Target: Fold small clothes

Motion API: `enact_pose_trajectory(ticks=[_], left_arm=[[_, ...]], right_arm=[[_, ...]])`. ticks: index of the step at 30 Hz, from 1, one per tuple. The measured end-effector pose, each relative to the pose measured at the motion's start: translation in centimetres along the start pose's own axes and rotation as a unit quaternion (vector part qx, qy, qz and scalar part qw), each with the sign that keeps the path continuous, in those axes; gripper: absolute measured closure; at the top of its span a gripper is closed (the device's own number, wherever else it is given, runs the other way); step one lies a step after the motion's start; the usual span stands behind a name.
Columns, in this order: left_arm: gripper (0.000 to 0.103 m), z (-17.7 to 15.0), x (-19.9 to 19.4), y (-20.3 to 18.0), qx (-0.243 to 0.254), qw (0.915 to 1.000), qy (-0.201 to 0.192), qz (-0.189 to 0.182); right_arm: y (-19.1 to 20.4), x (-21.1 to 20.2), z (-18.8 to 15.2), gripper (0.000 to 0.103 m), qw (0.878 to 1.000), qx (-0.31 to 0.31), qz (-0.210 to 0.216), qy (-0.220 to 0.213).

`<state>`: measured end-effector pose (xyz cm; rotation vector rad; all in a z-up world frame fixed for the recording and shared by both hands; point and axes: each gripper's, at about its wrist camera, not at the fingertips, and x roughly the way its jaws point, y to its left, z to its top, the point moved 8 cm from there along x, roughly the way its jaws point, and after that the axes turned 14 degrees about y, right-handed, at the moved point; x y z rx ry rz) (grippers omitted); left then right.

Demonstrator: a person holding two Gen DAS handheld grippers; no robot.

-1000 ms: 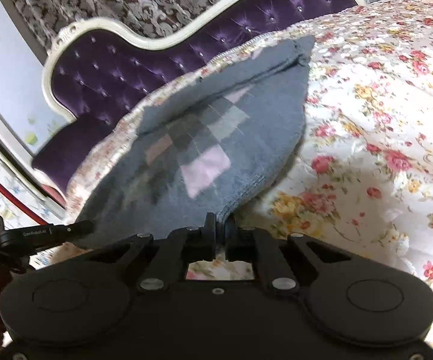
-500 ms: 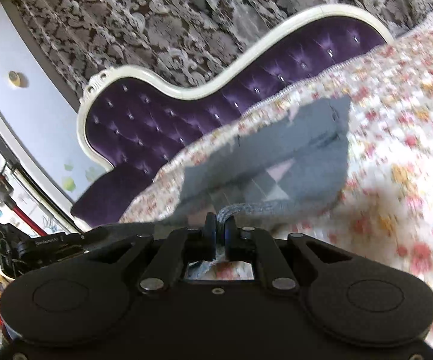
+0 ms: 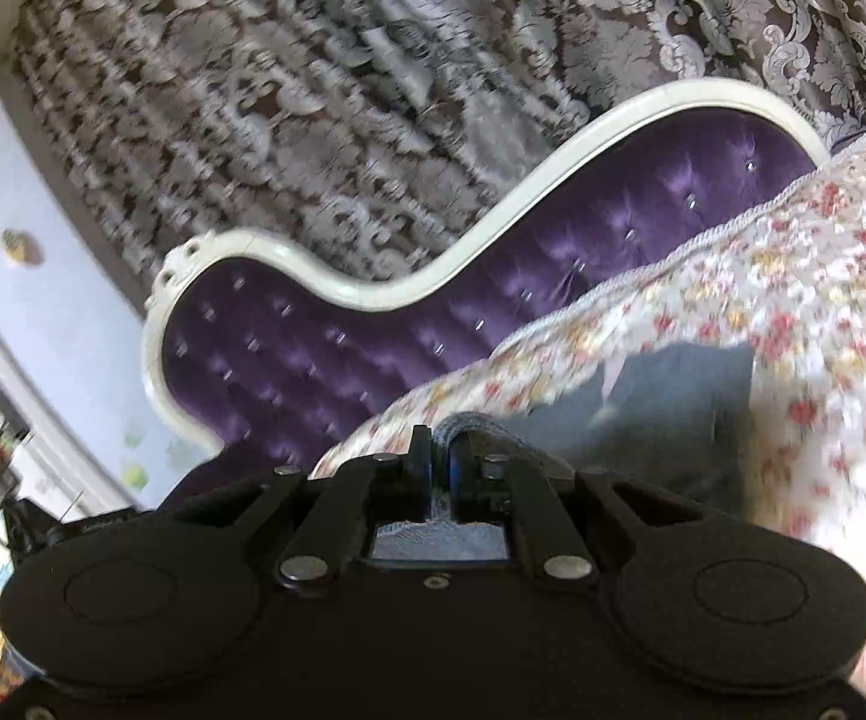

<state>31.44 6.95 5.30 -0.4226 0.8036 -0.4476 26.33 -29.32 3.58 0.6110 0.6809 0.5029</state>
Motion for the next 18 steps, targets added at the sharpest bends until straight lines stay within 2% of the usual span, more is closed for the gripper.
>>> enact_pose_trajectory(ticks=[8,14,18], left_arm=[[0.099,5.1,9.0,3.6,-0.028,0.999,0.02,0.028],[0.099,6.0,15.6,7.4,-0.053,0.9947,0.059,0.066],[0.095,5.9,18.2,9.4,-0.065,0.9922,0.072,0.077]], right_arm=[[-6.9,8.0,4.9,0.091,0.999,0.017,-0.051,0.001],[-11.9,14.3,6.3,0.091,0.995,0.044,-0.081,0.03],[-14.2,17.2,6.6,0.088,0.992,0.055,-0.104,0.051]])
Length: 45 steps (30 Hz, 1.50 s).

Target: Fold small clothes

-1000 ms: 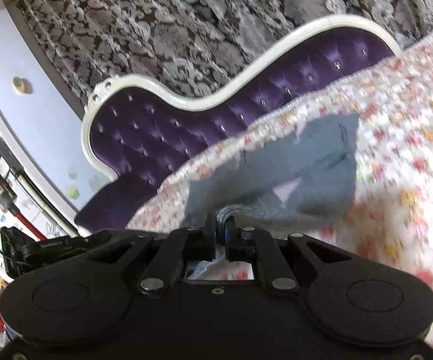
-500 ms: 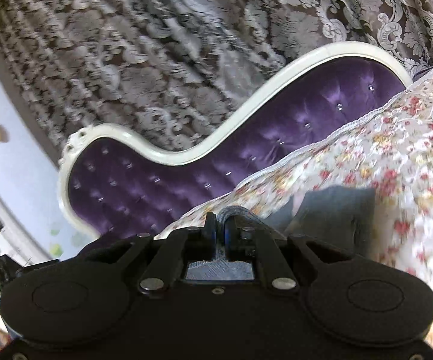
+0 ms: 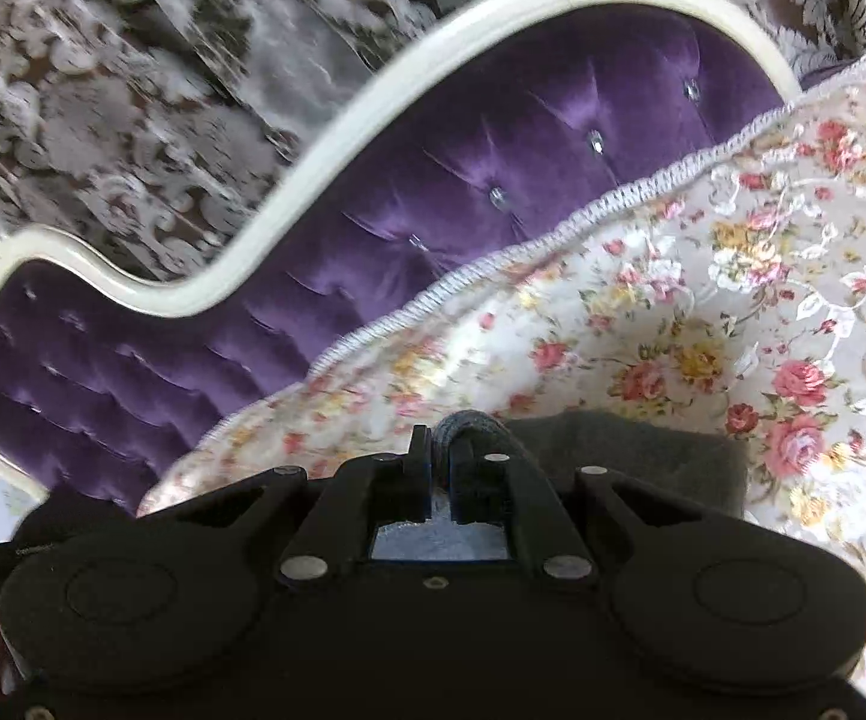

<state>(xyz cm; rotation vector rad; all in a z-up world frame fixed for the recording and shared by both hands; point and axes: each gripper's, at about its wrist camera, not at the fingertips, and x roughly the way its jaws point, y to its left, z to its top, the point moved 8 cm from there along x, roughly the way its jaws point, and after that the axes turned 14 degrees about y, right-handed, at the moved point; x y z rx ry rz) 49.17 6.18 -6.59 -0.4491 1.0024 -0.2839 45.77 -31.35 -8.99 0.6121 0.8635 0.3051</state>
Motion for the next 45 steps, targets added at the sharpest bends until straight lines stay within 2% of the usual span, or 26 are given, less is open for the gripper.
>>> enact_pose_trajectory(ticks=[1,3,4,5,6,7,9,14,18,21,24,25,27,28,30,32,34,37,40,44,45], left_arm=[[0.079,0.1,0.5,0.3,-0.005,1.0,0.006,-0.003],[0.051,0.4,1.3,1.1,-0.019,0.9997,0.012,-0.001],[0.048,0.5,1.0,1.4,-0.022,0.9997,0.001,0.004],[0.046,0.7,0.4,1.5,-0.021,0.9996,-0.013,0.013],[0.039,0.8,-0.3,1.6,-0.013,0.9993,-0.024,0.024],[0.032,0.8,-0.9,1.3,-0.001,0.999,-0.031,0.032],[0.027,0.3,-2.2,0.4,0.04,0.9971,-0.038,0.052],[0.023,-3.4,-3.4,-2.8,0.154,0.9812,-0.038,0.11],[0.023,-7.4,-1.9,-4.6,0.225,0.9653,-0.005,0.133],[0.023,-9.4,-0.7,-4.7,0.248,0.9572,0.02,0.147],[0.023,-10.0,0.3,-2.6,0.24,0.9518,0.042,0.187],[0.019,-10.0,0.7,-1.6,0.232,0.9515,0.05,0.195],[0.014,-9.9,0.7,-0.4,0.22,0.9587,0.047,0.174],[0.014,-9.8,0.7,-0.1,0.216,0.9607,0.049,0.167],[0.012,-9.6,0.9,-0.1,0.216,0.9597,0.058,0.17],[0.009,-9.8,1.3,-0.5,0.221,0.9565,0.065,0.179],[0.005,-9.9,1.6,-0.7,0.217,0.9571,0.065,0.181],[0.003,-10.0,1.8,-0.7,0.211,0.9592,0.064,0.177],[0.002,-10.2,1.8,-0.7,0.209,0.9594,0.062,0.179],[0.001,-10.1,1.7,-0.6,0.207,0.9592,0.064,0.182],[0.001,-10.1,1.7,-0.6,0.206,0.9591,0.064,0.183]], right_arm=[[-0.3,0.6,0.0,0.083,1.0,0.004,-0.006,0.002],[-1.0,1.4,0.2,0.081,1.0,0.011,-0.016,0.005],[-1.3,1.5,0.2,0.07,1.0,0.014,-0.022,0.003],[-1.5,1.5,0.4,0.05,0.999,0.015,-0.029,-0.001],[-1.6,1.1,0.4,0.042,0.999,0.013,-0.034,-0.01],[-1.6,0.5,0.6,0.035,0.999,0.009,-0.036,-0.02],[-1.2,-0.7,0.7,0.035,0.999,-0.005,-0.042,-0.034],[2.8,-2.4,-1.6,0.033,0.99,-0.115,-0.074,-0.035],[7.1,-1.4,-5.9,0.031,0.969,-0.222,-0.103,-0.006],[9.0,-0.3,-8.8,0.031,0.956,-0.271,-0.113,0.016],[8.9,0.8,-10.4,0.031,0.947,-0.29,-0.133,0.036],[8.3,1.1,-10.6,0.031,0.942,-0.296,-0.152,0.04],[6.6,1.7,-11.0,0.031,0.934,-0.298,-0.191,0.049],[5.5,1.8,-10.9,0.028,0.934,-0.293,-0.2,0.05],[4.1,1.5,-10.5,0.027,0.944,-0.269,-0.186,0.039],[3.7,1.2,-10.1,0.026,0.947,-0.257,-0.19,0.037],[4.3,0.7,-10.1,0.026,0.948,-0.252,-0.193,0.037],[6.7,-0.7,-10.9,0.026,0.954,-0.252,-0.164,0.011],[8.8,-1.0,-12.7,0.025,0.949,-0.273,-0.159,0.01],[8.3,1.2,-15.7,0.023,0.94,-0.282,-0.187,0.044],[8.3,1.1,-16.0,0.023,0.94,-0.284,-0.189,0.028]])
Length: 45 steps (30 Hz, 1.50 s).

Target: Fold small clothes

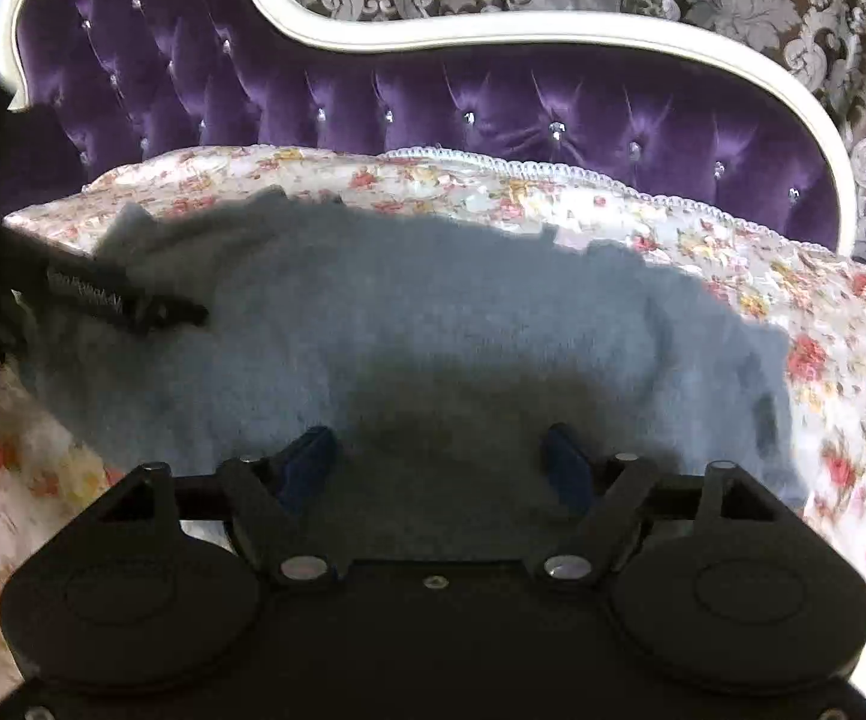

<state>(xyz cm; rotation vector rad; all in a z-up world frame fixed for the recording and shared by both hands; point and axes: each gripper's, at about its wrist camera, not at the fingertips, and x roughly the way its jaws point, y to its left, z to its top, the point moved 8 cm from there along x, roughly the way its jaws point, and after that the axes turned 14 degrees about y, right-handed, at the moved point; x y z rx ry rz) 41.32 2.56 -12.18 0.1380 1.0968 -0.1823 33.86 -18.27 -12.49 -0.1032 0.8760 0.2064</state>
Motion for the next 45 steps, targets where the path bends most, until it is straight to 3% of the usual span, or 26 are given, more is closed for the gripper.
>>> enact_pose_trajectory(ticks=[3,8,12,13,16,22,27,32,36,38,42,45], left_arm=[[0.001,0.0,0.1,0.0,0.0,1.0,-0.001,0.003],[0.003,0.3,-0.8,-0.2,0.0,1.0,0.004,0.001],[0.003,0.5,-3.9,-1.6,-0.015,0.9989,-0.03,-0.034],[0.003,0.5,-4.4,-2.4,-0.007,0.9986,-0.033,-0.04],[0.003,0.3,-4.8,-4.6,0.025,0.9983,-0.035,-0.04],[0.001,-0.6,-1.0,-6.3,0.039,0.9985,0.022,-0.031],[0.0,-0.5,-0.6,-6.1,0.036,0.9978,0.04,-0.039],[0.0,-0.7,-0.3,-6.1,0.032,0.9979,0.038,-0.041],[0.0,-0.7,-0.4,-6.1,0.032,0.998,0.036,-0.041],[0.0,-0.6,-0.5,-6.1,0.034,0.9979,0.037,-0.041],[0.002,0.0,-1.2,-6.0,0.034,0.9974,0.042,-0.048],[0.008,1.8,-2.7,-6.0,0.011,0.9967,0.026,-0.076]], right_arm=[[0.1,-0.2,-0.1,0.022,1.0,0.003,-0.008,-0.001],[0.1,0.2,-0.1,0.012,1.0,0.001,0.0,0.002],[0.4,0.0,-0.3,0.006,1.0,0.001,0.003,0.0],[0.4,0.0,-0.4,0.001,1.0,0.0,0.007,-0.002],[0.7,0.0,-0.6,0.0,1.0,-0.003,0.014,-0.006],[0.5,-0.1,-0.7,0.0,1.0,0.004,0.026,-0.014],[0.3,-0.5,-0.7,0.0,0.999,0.007,0.043,-0.019],[-1.4,-2.6,-0.7,0.001,0.994,0.023,0.095,-0.045],[-5.5,-3.3,-1.8,0.001,0.99,0.091,0.103,-0.036],[-8.0,-3.3,-2.6,0.009,0.982,0.147,0.117,-0.028],[-10.6,-5.0,-3.2,0.008,0.968,0.203,0.136,-0.054],[-11.8,-5.6,-3.0,0.007,0.962,0.221,0.145,-0.065]])
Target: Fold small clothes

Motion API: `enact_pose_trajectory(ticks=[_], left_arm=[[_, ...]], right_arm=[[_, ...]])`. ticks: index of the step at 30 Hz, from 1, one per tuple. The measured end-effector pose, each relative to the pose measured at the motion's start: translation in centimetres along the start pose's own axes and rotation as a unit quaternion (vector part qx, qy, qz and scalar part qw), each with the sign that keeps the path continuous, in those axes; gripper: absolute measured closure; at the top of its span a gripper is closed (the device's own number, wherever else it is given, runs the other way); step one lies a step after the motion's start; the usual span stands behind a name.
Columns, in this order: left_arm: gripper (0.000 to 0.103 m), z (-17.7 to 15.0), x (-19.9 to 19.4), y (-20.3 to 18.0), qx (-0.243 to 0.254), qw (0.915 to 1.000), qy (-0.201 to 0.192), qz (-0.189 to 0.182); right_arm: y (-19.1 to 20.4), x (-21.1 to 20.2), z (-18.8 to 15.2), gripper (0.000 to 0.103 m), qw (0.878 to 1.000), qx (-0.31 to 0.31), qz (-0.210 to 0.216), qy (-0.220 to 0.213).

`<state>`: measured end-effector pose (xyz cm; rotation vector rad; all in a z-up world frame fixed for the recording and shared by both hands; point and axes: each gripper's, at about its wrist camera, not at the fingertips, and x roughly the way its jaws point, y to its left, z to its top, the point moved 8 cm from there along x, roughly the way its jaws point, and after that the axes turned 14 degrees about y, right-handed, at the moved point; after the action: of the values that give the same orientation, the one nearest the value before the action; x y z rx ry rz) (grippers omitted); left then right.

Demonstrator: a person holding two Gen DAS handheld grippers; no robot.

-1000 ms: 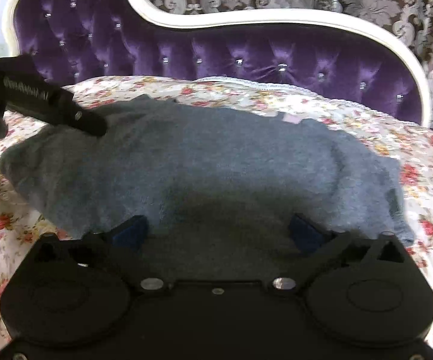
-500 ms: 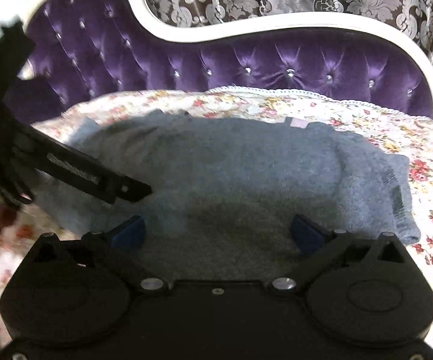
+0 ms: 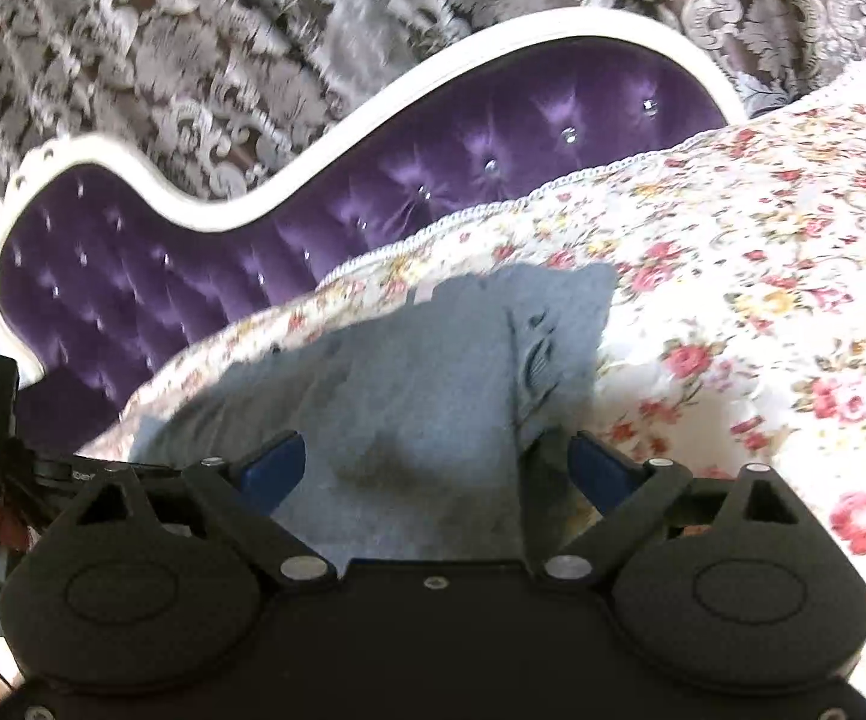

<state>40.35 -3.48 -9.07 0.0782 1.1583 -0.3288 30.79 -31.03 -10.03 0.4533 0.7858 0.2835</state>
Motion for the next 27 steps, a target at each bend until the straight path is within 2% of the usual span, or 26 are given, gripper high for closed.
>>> enact_pose_trajectory(ticks=[3,5,8,12,15,17,20,23,27], left_arm=[[0.008,2.6,-0.8,0.1,-0.04,0.9989,-0.02,-0.013],[0.008,4.1,-0.4,0.1,-0.046,0.9987,-0.024,-0.001],[0.009,5.2,1.4,0.4,-0.057,0.998,-0.014,0.024],[0.01,5.5,4.5,1.1,-0.094,0.9954,0.013,0.013],[0.007,5.9,5.5,0.7,-0.061,0.9967,0.013,0.053],[0.006,6.0,5.7,0.3,-0.052,0.9964,0.011,0.066],[0.007,5.9,5.3,0.4,-0.056,0.9967,0.006,0.058],[0.013,5.6,3.7,0.5,-0.064,0.9969,-0.005,0.045],[0.013,3.9,1.1,-0.3,-0.068,0.9971,-0.029,0.02]], right_arm=[[-0.5,0.3,0.6,0.007,1.0,0.007,-0.002,0.006],[-0.7,0.4,0.7,0.007,1.0,0.011,-0.003,0.01],[-1.1,0.4,0.3,0.007,1.0,0.019,-0.003,0.014],[-1.9,0.5,-0.2,0.007,0.999,0.035,0.001,0.022],[-2.4,0.5,-0.3,0.007,0.999,0.043,0.012,0.024],[-2.5,0.5,-0.2,0.004,0.998,0.047,0.02,0.027],[-2.8,0.8,0.2,0.003,0.997,0.061,0.043,0.032],[-3.1,1.2,0.6,0.003,0.993,0.079,0.073,0.04],[-3.5,1.7,1.3,0.0,0.988,0.093,0.106,0.054]])
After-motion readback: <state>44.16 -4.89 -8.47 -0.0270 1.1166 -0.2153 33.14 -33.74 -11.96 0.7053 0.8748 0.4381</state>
